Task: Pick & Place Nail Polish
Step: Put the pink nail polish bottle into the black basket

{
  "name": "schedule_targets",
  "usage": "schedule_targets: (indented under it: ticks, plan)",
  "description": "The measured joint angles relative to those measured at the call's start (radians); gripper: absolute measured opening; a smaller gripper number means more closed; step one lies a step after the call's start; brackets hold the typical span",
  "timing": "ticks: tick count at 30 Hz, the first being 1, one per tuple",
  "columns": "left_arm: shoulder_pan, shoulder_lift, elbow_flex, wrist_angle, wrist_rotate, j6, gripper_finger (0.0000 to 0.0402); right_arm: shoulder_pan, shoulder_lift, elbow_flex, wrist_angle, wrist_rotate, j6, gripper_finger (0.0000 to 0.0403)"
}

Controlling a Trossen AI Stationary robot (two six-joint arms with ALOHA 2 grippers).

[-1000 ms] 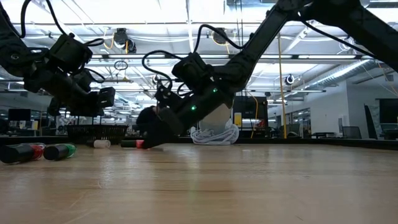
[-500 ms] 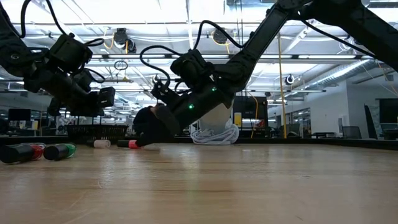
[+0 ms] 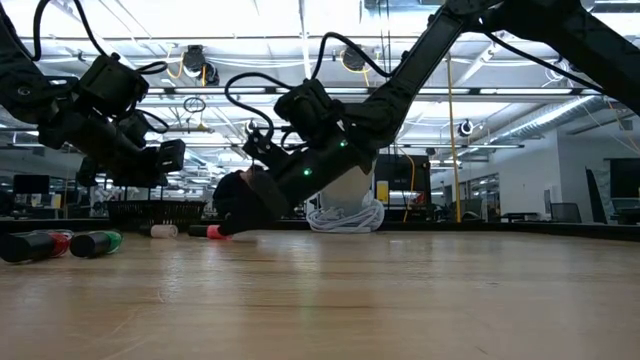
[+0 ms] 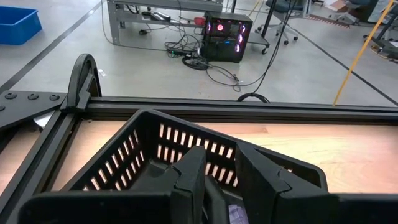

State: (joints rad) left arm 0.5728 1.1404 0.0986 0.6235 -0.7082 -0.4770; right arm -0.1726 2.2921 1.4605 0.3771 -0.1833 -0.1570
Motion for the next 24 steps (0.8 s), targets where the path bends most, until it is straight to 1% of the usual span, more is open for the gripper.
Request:
schedule_targets:
  ticks: [4,15,24]
  plan:
    - [0.000,0.000,0.000,0.000,0.000,0.000,0.0088,0.004,0.000,0.000,0.004,0.001,-0.014,0.0221]
    - [0.000,0.000,0.000,0.000,0.000,0.000,0.0088,0.004,0.000,0.000,-0.008,0.004,-0.016,0.0130]
    - [0.000,0.000,0.000,0.000,0.002,0.000,0.0088,0.003,0.000,0.000,-0.014,0.003,-0.016,0.0080]
